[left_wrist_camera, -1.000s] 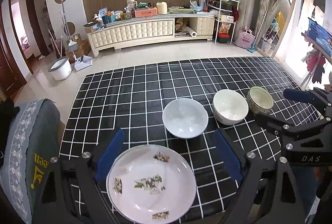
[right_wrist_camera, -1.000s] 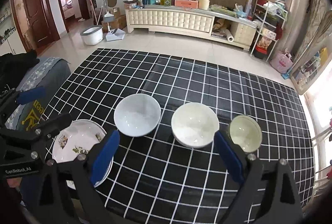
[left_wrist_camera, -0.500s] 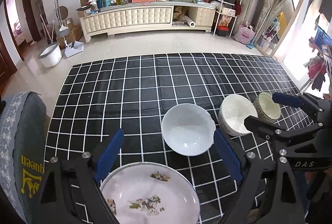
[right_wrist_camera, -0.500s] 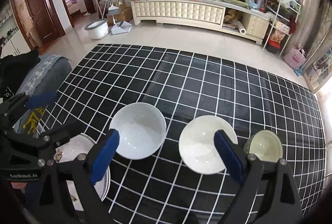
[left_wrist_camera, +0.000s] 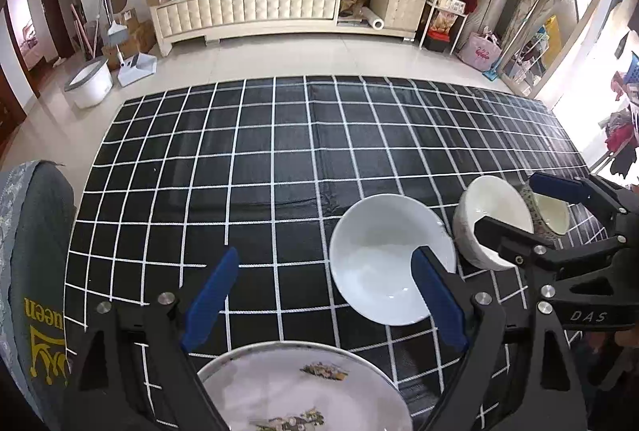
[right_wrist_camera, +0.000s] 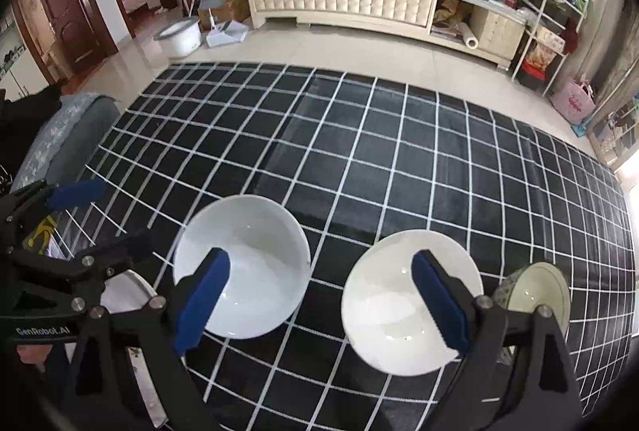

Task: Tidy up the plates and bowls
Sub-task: 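Move both tools to the first plain white bowl and grip its rim, then lift the white bowl with both tools and carry it over the plate stack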

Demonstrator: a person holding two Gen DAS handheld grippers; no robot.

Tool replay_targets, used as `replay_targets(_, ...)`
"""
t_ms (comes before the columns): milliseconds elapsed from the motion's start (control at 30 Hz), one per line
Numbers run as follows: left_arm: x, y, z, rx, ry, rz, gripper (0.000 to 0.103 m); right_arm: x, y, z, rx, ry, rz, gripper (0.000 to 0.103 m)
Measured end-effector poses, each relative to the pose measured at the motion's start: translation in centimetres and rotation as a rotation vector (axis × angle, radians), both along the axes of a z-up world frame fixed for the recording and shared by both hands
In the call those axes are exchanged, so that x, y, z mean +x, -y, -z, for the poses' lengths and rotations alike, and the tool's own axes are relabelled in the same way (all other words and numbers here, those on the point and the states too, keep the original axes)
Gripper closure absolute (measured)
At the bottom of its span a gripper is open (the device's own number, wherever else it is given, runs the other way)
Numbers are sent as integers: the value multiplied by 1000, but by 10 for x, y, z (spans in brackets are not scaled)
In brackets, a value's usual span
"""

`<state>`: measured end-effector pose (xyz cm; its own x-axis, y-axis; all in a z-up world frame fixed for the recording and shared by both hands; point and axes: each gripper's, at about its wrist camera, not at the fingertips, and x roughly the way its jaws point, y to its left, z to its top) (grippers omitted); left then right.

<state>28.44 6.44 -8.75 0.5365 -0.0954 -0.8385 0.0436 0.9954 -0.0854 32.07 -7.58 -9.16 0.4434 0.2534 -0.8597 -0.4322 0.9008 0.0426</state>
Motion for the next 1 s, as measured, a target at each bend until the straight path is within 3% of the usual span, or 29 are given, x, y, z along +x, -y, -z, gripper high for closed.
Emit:
replay_targets(100, 8, -3, 11, 3, -24, -10, 16, 4, -5, 9, -7, -8, -22, 11)
replay_targets(167, 11, -5, 18, -3, -40, -16, 16, 6, -8, 15, -12, -25, -43, 25)
replay_targets(267, 17, -6, 28, -28, -71, 0, 16, 8, -14, 23, -19, -46, -88, 38)
replay_targets(300, 18, -5, 31, -38, -81, 5, 21, 8, -16, 26, -30, -53, -97, 39)
replay_targets(367, 21, -5, 38, -44, -98, 0, 34, 9, -19, 33, -43, -70, -107, 55)
replay_targets(567, 27, -5, 60, -84, -198, 7, 76, 13, -21, 46, -46, -97, -108, 73)
replay_targets(667, 26, -3, 67, -79, -206, 15, 80, 14, -22, 52, -43, -110, -106, 87)
replay_targets(867, 26, 7, 71, -91, -202, 49, 94, 17, -13, 57, 10, -138, -60, 92)
replay_targets(1000, 27, 14, 71, -63, -189, 53, 94, 15, -14, 55, 6, -132, -18, 92)
